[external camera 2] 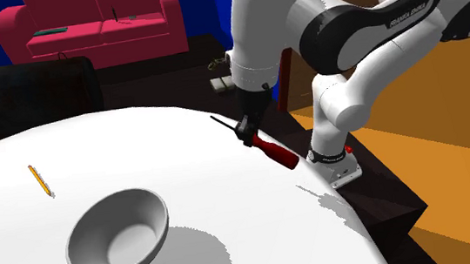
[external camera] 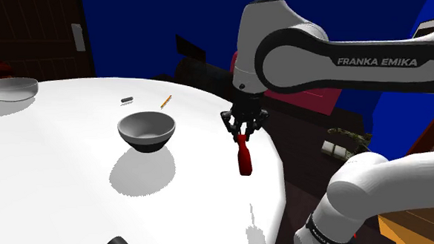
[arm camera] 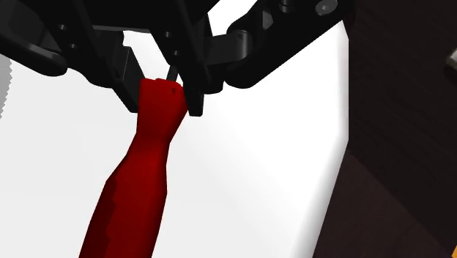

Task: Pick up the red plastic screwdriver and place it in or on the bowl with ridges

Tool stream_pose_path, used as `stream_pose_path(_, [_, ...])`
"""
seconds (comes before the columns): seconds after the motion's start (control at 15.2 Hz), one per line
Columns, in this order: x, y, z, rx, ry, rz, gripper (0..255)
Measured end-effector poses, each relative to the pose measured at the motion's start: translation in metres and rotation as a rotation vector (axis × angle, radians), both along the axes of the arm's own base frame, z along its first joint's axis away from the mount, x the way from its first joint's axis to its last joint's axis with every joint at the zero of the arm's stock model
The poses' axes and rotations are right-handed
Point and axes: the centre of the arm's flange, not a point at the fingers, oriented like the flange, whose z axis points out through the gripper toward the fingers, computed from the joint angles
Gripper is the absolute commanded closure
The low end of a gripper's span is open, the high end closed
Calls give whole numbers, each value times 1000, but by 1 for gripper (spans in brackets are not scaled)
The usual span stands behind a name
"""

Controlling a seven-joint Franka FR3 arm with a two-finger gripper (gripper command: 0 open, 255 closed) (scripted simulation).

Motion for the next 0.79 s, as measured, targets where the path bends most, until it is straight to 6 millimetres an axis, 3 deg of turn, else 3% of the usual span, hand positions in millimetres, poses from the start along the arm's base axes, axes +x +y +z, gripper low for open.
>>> stream_pose_path(0.46, [5, 3, 34, 0, 0, 0, 255])
stream_pose_path(0.79, [61, 22, 41, -2, 0, 0, 255])
